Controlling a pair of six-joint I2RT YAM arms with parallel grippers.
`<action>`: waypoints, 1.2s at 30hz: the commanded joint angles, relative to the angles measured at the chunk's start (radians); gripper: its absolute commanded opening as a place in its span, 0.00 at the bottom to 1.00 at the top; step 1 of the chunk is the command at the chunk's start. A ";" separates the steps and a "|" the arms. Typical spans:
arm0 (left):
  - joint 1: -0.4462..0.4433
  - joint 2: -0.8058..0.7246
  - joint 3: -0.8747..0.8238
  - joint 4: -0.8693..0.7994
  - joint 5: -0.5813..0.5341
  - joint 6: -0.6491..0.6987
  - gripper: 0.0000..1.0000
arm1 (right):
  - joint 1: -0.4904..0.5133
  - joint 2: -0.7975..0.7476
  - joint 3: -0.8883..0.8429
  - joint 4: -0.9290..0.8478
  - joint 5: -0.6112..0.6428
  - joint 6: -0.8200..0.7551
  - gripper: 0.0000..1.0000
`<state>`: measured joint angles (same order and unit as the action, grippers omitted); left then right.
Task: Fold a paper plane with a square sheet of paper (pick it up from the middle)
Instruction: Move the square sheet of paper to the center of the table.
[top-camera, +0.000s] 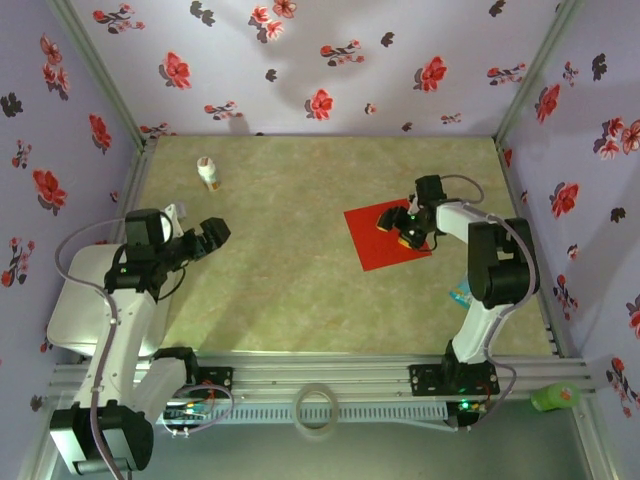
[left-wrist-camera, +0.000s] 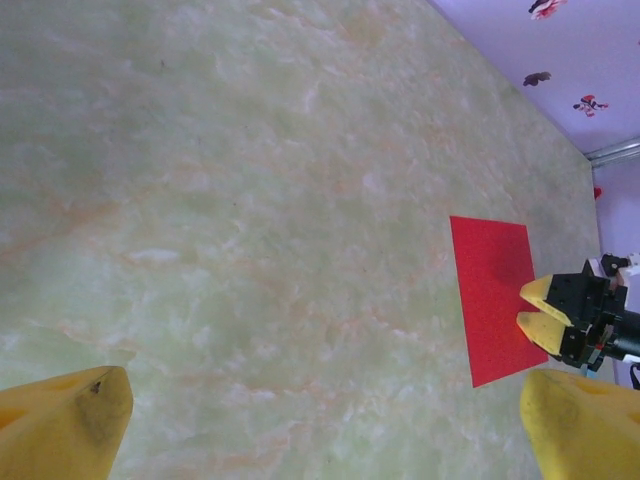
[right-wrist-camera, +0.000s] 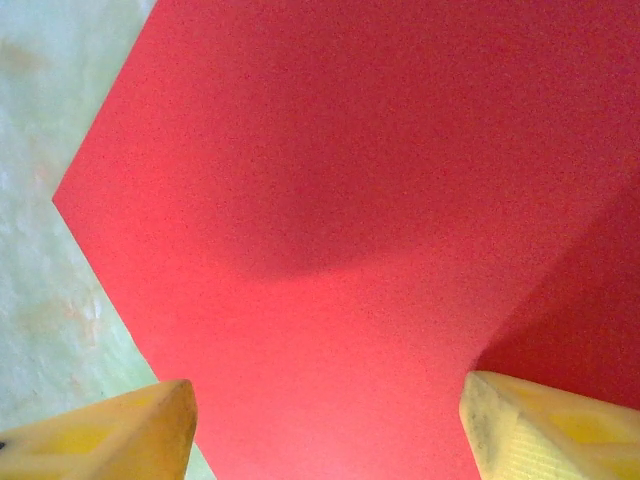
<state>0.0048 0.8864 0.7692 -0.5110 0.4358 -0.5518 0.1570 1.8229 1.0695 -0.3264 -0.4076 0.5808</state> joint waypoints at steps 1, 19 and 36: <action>-0.006 0.021 0.018 -0.011 0.038 -0.011 1.00 | 0.051 -0.016 -0.076 -0.048 0.042 0.061 0.72; -0.014 0.094 0.021 0.150 0.056 -0.040 1.00 | 0.420 -0.233 -0.175 0.183 0.317 0.535 0.69; -0.110 0.161 -0.013 0.254 0.215 -0.104 1.00 | 0.357 -0.026 -0.030 -0.016 0.179 0.250 0.64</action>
<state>-0.0971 1.0401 0.7429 -0.2619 0.6224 -0.6571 0.5083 1.7969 1.0576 -0.3325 -0.2134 0.8444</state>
